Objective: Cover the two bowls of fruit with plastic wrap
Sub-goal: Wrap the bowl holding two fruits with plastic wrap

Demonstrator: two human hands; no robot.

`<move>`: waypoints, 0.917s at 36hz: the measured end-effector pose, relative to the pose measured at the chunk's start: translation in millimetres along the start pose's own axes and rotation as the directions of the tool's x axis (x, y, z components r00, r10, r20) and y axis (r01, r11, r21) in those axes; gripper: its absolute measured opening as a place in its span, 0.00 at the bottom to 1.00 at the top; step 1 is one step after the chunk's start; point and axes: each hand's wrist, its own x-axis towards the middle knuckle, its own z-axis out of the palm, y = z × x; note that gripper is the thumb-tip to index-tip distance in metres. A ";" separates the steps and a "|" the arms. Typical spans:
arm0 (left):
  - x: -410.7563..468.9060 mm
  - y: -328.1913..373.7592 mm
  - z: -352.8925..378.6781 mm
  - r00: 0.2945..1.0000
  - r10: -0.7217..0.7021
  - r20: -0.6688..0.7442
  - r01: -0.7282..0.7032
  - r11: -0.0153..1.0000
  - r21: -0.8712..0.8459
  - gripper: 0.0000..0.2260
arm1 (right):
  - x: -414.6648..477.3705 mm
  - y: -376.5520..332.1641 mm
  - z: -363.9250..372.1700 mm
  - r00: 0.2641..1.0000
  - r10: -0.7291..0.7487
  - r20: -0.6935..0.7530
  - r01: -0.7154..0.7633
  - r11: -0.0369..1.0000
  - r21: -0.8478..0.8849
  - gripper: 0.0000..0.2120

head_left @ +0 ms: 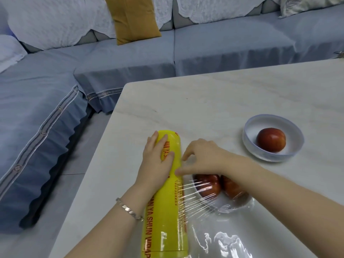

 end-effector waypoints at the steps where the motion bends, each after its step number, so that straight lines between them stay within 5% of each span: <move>1: 0.7 -1.3 0.5 0.999 -0.031 -0.008 0.031 0.999 -0.023 0.24 | 2.7 -3.0 1.4 1.000 0.005 0.019 -0.004 0.999 -0.051 0.23; 6: 4.1 -7.1 -0.3 0.978 -0.196 0.068 0.203 0.972 -0.121 0.29 | 7.2 -2.2 10.4 0.999 -0.033 0.001 0.033 0.995 0.092 0.15; 16: 7.1 -13.8 2.1 0.980 -0.189 0.064 0.193 0.978 -0.077 0.33 | 8.6 -5.6 36.1 0.965 -0.030 -0.259 0.011 0.997 -0.074 0.16; 18: 7.1 -14.8 1.3 0.982 -0.178 0.055 0.183 0.979 -0.091 0.33 | 9.5 -5.3 36.3 0.960 0.030 -0.277 -0.031 1.000 0.001 0.15; 22: 7.1 -17.7 -0.7 0.985 -0.169 0.039 0.173 0.978 -0.116 0.33 | 2.4 -12.1 28.3 0.969 0.084 -0.234 -0.069 0.995 0.074 0.02; 26: 7.6 -16.9 -0.1 0.984 -0.173 0.043 0.177 0.978 -0.108 0.33 | -7.0 -15.7 30.4 0.970 -0.078 -0.228 0.079 0.997 -0.004 0.22; 33: 7.9 -14.3 1.9 0.984 -0.174 0.047 0.178 0.981 -0.083 0.33 | -20.5 -6.7 31.2 0.938 -0.263 -0.226 0.286 0.955 0.074 0.22</move>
